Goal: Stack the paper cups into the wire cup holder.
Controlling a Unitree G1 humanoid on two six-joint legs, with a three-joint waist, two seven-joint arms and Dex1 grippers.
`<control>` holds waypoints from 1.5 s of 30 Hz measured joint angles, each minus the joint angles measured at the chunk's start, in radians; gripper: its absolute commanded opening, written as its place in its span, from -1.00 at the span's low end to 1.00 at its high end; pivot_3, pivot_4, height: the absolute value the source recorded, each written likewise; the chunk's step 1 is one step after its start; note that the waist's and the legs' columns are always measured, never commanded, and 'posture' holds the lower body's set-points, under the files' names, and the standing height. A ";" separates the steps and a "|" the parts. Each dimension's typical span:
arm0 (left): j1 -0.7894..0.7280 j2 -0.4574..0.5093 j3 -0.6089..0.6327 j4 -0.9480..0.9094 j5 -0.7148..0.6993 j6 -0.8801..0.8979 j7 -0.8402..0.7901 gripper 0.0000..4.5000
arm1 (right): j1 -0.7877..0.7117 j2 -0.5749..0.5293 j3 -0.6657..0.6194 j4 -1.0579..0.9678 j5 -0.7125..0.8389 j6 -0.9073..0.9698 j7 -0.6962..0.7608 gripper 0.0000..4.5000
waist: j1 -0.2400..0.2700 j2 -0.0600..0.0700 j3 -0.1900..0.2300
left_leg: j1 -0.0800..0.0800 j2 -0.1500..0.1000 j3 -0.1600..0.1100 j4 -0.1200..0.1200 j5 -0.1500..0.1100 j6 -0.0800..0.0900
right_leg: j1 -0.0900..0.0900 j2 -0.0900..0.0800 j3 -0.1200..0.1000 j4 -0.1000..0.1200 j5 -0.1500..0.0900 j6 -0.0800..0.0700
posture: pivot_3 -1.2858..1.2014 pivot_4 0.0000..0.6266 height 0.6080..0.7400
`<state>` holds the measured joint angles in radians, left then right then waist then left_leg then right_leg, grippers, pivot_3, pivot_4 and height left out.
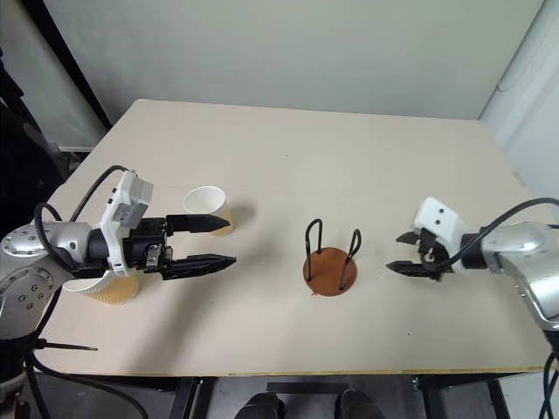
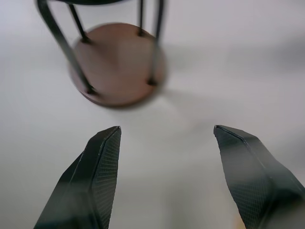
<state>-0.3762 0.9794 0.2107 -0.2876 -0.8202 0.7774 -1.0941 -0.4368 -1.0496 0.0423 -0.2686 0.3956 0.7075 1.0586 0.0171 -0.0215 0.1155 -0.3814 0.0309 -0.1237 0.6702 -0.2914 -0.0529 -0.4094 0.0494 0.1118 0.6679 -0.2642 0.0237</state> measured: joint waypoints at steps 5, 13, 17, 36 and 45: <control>-0.036 -0.009 -0.029 0.018 0.003 -0.007 -0.021 1.00 | -0.027 -0.028 0.003 0.067 -0.044 -0.059 0.021 0.42 | 0.000 0.000 0.000 | 0.000 0.000 0.000 0.000 0.000 0.001 | 0.000 0.000 0.000 0.000 0.000 0.000 | 0.03 -0.52 1.00; -0.037 -0.016 -0.031 0.030 0.024 -0.012 -0.033 1.00 | -0.050 -0.067 0.024 0.213 -0.153 -0.184 0.075 0.42 | 0.000 0.000 0.000 | 0.000 0.000 0.001 0.000 0.000 0.001 | 0.000 0.000 0.001 0.000 0.000 0.000 | 0.03 -0.52 1.00; -0.033 -0.016 -0.031 0.030 0.025 -0.012 -0.032 1.00 | -0.063 -0.069 0.041 0.258 -0.192 -0.225 0.105 0.42 | 0.000 0.000 0.000 | 0.000 0.000 0.001 0.000 0.000 0.001 | 0.000 0.000 0.001 0.000 0.000 0.000 | 0.03 -0.52 1.00; -0.005 -0.015 -0.023 0.023 0.025 -0.012 -0.018 1.00 | -0.191 0.002 0.174 0.355 -0.352 -0.353 0.206 -0.98 | -0.001 0.000 0.000 | 0.000 0.000 0.001 0.003 0.000 0.001 | 0.000 0.000 0.001 0.002 0.001 0.001 | 0.03 -0.52 1.00; 0.002 -0.015 -0.019 0.026 0.030 -0.017 -0.018 1.00 | -0.319 -0.025 0.132 0.193 -0.320 -0.289 0.249 -0.98 | -0.003 0.001 0.001 | 0.000 0.000 0.001 0.003 0.000 0.001 | 0.000 0.000 0.001 0.002 0.001 0.001 | 0.03 -0.52 1.00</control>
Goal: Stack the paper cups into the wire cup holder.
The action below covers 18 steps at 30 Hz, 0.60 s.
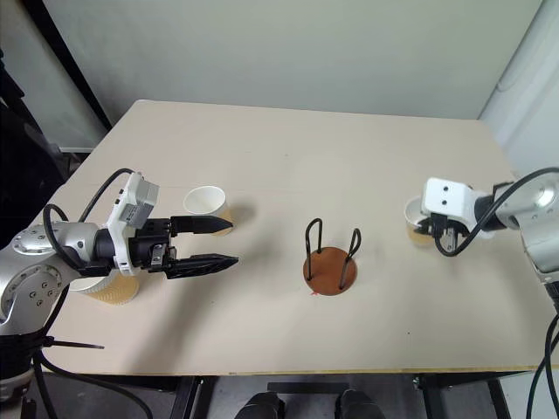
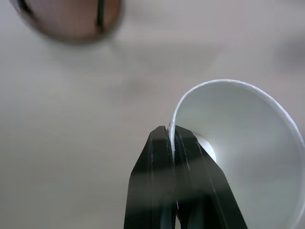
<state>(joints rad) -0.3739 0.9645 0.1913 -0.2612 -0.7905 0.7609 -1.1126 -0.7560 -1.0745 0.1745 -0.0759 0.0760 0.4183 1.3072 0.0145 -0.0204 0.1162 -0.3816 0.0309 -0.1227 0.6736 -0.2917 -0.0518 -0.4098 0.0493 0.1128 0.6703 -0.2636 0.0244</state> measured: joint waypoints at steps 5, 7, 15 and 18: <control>-0.053 -0.001 -0.018 0.035 0.016 -0.005 -0.020 1.00 | -0.217 0.031 -0.019 -0.196 0.131 0.166 0.033 -0.98 | -0.003 0.001 0.000 | 0.000 0.000 0.000 0.000 0.000 0.001 | -0.001 0.000 0.000 0.000 0.000 0.000 | 0.03 -0.52 1.00; -0.087 -0.007 -0.040 0.052 0.029 -0.016 -0.031 1.00 | -0.278 0.054 -0.020 -0.269 0.178 0.212 0.040 -0.98 | -0.001 0.000 0.000 | 0.000 0.000 -0.001 0.000 0.001 0.001 | 0.000 0.000 -0.001 -0.001 0.000 0.000 | 0.03 -0.52 1.00; -0.139 -0.042 -0.097 0.110 0.067 -0.041 -0.064 1.00 | -0.280 0.107 0.067 -0.325 0.213 0.247 0.057 -0.98 | 0.001 0.000 0.000 | -0.001 0.000 -0.001 0.000 0.000 0.001 | 0.000 -0.001 -0.001 -0.005 0.001 0.001 | 0.03 -0.52 1.00; -0.145 -0.045 -0.097 0.111 0.075 -0.043 -0.065 1.00 | -0.258 0.113 0.093 -0.322 0.205 0.224 0.065 -0.98 | 0.000 0.000 0.000 | -0.001 0.000 -0.001 -0.001 0.000 0.001 | 0.000 -0.001 -0.001 -0.005 0.001 0.001 | 0.03 -0.52 1.00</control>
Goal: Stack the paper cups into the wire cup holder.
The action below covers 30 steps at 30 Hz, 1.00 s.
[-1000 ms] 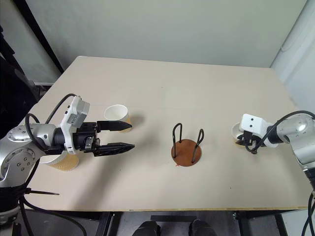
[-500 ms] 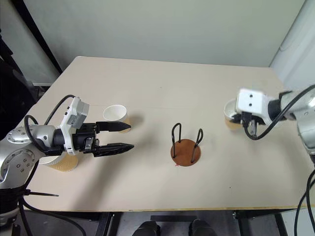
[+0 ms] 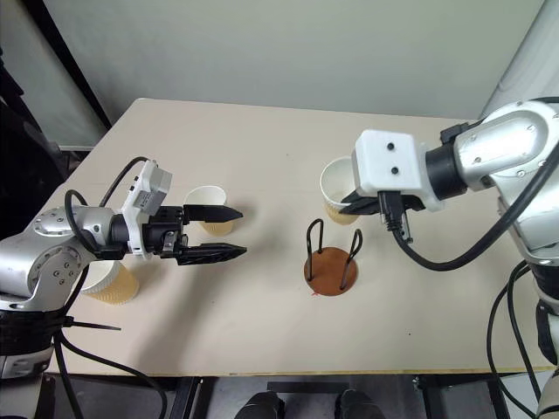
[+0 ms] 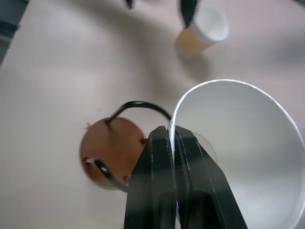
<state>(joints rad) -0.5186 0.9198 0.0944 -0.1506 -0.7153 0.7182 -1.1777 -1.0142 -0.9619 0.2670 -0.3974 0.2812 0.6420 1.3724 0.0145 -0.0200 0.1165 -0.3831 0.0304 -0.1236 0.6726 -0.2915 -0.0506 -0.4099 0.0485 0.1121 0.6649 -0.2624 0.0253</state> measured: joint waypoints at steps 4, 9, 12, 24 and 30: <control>0.015 -0.003 0.005 -0.003 0.002 0.000 0.000 1.00 | 0.011 0.000 0.017 -0.001 -0.003 -0.014 0.011 -0.98 | 0.000 0.000 0.000 | 0.000 0.000 0.000 0.000 0.000 0.000 | 0.000 0.000 0.000 -0.001 0.000 0.000 | 0.03 -0.52 1.00; 0.043 -0.002 0.016 -0.010 0.000 0.001 0.005 1.00 | 0.042 0.004 0.020 -0.021 0.008 -0.012 0.024 -0.98 | 0.001 0.000 0.000 | 0.000 0.000 0.000 0.000 0.000 0.000 | 0.000 0.000 0.000 -0.001 0.000 0.000 | 0.03 -0.52 1.00; 0.045 -0.001 0.022 -0.016 0.000 0.002 0.008 1.00 | 0.051 0.007 0.024 -0.036 0.011 -0.012 0.028 -0.98 | 0.001 0.000 0.000 | 0.000 0.000 0.000 0.000 0.000 0.000 | 0.000 0.000 0.000 -0.001 0.000 0.000 | 0.03 -0.52 1.00; 0.074 0.000 0.051 -0.048 -0.007 0.011 0.029 1.00 | 0.074 0.058 0.093 -0.003 -0.054 -0.088 0.021 -0.80 | 0.000 0.000 0.000 | 0.000 0.000 0.000 0.001 0.000 0.000 | 0.000 0.000 0.000 0.000 0.000 0.000 | 0.03 -0.52 1.00; 0.087 0.001 0.054 -0.051 -0.010 0.013 0.033 1.00 | 0.067 0.128 0.097 0.011 -0.058 -0.059 -0.024 -0.29 | -0.002 0.000 0.000 | 0.000 0.000 0.000 0.000 0.000 0.000 | 0.000 0.000 0.000 0.000 0.000 0.000 | 0.03 -0.52 1.00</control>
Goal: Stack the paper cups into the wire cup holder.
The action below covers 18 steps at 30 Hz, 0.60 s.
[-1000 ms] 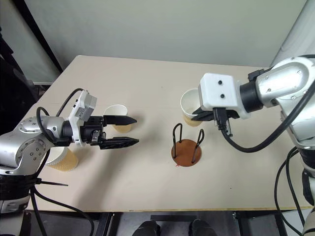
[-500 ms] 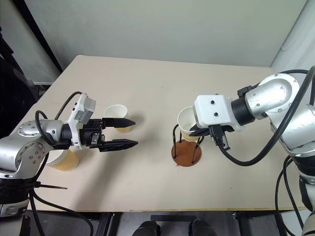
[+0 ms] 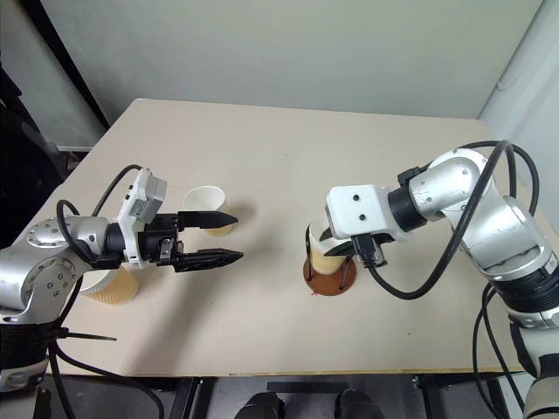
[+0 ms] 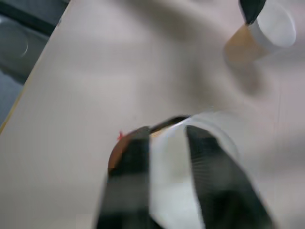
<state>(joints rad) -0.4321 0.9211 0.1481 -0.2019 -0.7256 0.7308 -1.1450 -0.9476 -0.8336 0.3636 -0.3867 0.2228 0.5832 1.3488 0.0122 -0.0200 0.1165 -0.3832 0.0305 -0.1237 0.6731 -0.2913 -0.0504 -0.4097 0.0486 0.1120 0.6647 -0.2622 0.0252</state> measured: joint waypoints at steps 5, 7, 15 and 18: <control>0.006 0.001 0.010 -0.003 -0.002 0.002 0.013 1.00 | -0.006 0.006 -0.008 0.018 0.010 0.034 -0.027 -0.29 | 0.002 0.000 0.000 | 0.000 0.000 0.000 0.000 0.000 0.000 | 0.000 0.000 0.000 0.000 0.000 0.000 | 0.03 -0.52 1.00; -0.005 0.001 0.010 0.004 0.006 0.001 0.026 1.00 | -0.007 0.014 -0.046 0.023 0.039 0.068 -0.042 -0.29 | 0.002 0.000 0.000 | 0.000 0.000 0.000 0.000 0.000 0.000 | 0.000 0.000 0.000 0.000 0.000 0.000 | 0.03 -0.52 1.00; -0.161 0.123 -0.052 0.164 0.266 -0.198 0.057 1.00 | -0.065 0.050 -0.221 0.037 0.196 0.235 -0.125 -0.29 | 0.000 0.000 0.000 | 0.000 0.000 -0.001 -0.002 0.001 0.000 | 0.000 0.000 0.000 -0.002 0.000 -0.001 | 0.03 -0.52 1.00; -0.180 0.139 -0.117 0.207 0.374 -0.280 0.050 1.00 | -0.066 0.056 -0.228 0.033 0.238 0.270 -0.143 -0.29 | 0.000 0.000 0.000 | 0.000 0.000 -0.001 -0.003 0.000 0.000 | -0.002 0.000 0.000 -0.002 0.000 -0.001 | 0.03 -0.52 1.00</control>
<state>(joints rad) -0.6124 1.0597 0.0311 0.0048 -0.3516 0.4504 -1.0946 -1.0133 -0.7777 0.1354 -0.3535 0.4603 0.8536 1.2061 0.0120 -0.0200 0.1165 -0.3834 0.0305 -0.1245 0.6696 -0.2908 -0.0505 -0.4112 0.0486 0.1125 0.6622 -0.2619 0.0244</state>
